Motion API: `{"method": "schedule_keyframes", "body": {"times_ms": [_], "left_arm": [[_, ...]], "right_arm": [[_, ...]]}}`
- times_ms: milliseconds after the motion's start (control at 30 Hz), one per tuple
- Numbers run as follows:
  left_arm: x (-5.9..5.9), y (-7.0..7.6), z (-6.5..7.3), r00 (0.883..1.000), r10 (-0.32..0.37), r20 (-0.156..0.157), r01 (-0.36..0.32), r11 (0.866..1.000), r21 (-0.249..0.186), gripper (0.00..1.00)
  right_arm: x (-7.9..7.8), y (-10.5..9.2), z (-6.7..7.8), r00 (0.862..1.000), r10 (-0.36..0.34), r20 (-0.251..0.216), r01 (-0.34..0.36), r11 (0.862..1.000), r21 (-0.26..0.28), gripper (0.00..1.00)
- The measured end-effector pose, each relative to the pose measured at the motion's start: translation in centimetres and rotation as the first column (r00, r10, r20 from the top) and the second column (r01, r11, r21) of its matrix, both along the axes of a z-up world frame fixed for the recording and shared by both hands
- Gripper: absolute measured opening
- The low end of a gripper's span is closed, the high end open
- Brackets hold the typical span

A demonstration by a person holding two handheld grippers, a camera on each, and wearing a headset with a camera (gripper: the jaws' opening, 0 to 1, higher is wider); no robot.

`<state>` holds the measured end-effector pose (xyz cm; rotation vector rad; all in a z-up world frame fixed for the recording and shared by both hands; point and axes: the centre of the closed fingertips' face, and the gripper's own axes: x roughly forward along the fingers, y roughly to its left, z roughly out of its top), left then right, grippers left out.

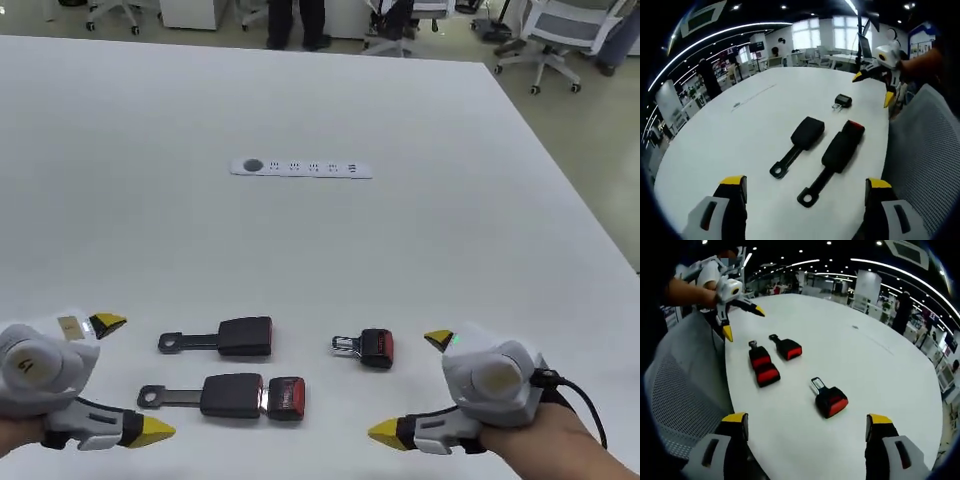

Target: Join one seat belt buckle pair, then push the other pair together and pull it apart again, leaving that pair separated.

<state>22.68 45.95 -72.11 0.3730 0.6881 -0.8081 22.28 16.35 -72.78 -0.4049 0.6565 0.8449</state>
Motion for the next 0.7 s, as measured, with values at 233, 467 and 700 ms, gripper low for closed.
{"method": "schedule_keyframes", "body": {"times_ms": [233, 467, 700], "left_arm": [[-1.1, 1.0, -0.8, 1.000, 0.020, -0.004, -0.020, 1.000, 0.004, 1.00], [-0.8, 1.5, -0.1, 0.999, 0.044, 0.027, -0.044, 0.999, -0.001, 1.00], [-1.3, 0.8, 0.9, 0.998, 0.056, 0.038, -0.056, 0.998, -0.003, 1.00]], "right_arm": [[-0.5, -0.2, -0.3, 0.999, -0.028, -0.018, 0.028, 0.999, 0.019, 0.99], [-0.7, 0.7, 1.1, 0.999, -0.044, -0.011, 0.045, 0.998, 0.052, 0.99], [-0.8, 0.9, 1.2, 1.000, -0.021, -0.002, 0.021, 0.999, 0.044, 0.99]]}}
